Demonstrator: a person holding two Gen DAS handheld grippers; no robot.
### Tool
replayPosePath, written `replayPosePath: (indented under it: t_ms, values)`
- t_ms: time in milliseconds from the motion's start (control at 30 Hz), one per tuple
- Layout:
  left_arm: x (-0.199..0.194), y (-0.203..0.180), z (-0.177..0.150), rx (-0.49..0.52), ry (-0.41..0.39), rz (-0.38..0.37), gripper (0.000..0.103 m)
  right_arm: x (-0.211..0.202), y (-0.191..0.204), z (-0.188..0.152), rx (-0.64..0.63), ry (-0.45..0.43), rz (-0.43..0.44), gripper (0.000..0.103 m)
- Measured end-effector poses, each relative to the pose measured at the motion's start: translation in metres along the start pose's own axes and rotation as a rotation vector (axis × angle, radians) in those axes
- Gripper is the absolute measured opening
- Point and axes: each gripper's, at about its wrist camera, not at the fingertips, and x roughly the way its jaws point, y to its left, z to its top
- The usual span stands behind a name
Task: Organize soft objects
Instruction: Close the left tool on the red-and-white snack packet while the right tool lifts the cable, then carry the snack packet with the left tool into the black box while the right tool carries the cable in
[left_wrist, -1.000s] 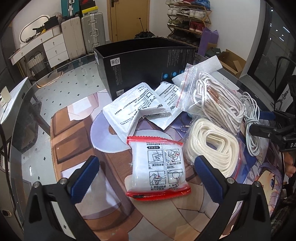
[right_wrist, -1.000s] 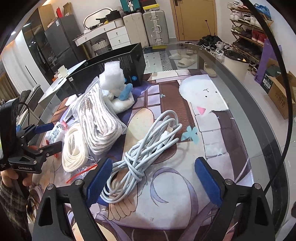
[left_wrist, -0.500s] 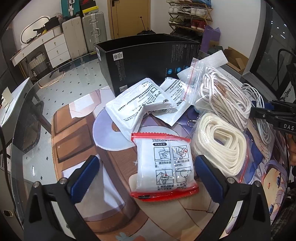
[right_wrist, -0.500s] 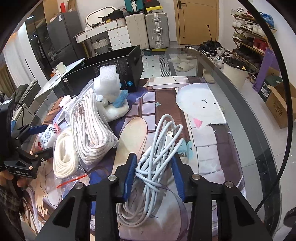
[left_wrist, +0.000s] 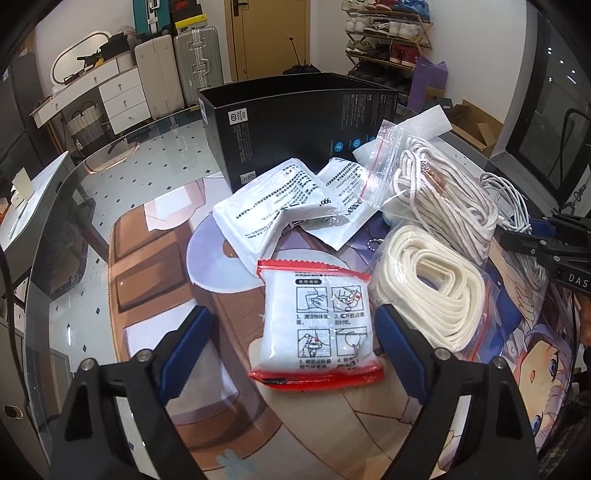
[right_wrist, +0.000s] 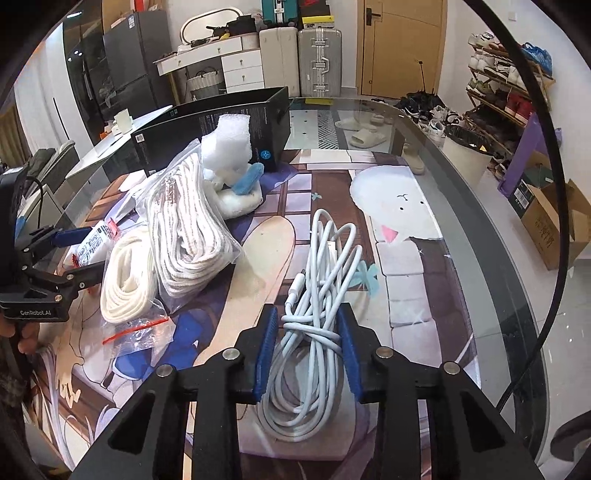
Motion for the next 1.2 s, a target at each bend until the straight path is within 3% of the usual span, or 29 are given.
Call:
replayPosePath:
  t_ms: [167,300,767,1200]
  values:
    - [-0.007,-0.005,-0.003,-0.019,-0.025,0.014,0.052,-0.005,0.002,-0.004,-0.017,-0.005,0.024,0.031]
    - [-0.01,-0.005,-0.006,-0.057,-0.032,0.047,0.046,-0.007,-0.002,-0.004,0.006,-0.008,0.061,0.03]
    - [-0.029,0.004,-0.008,-0.143,-0.058,0.061,0.044,-0.023,-0.001,0.022,-0.014,-0.072,0.097,0.03]
    - [-0.049,0.003,0.028,-0.159,-0.124,0.097,0.044,-0.029,0.01,0.069,-0.059,-0.122,0.139,0.03]
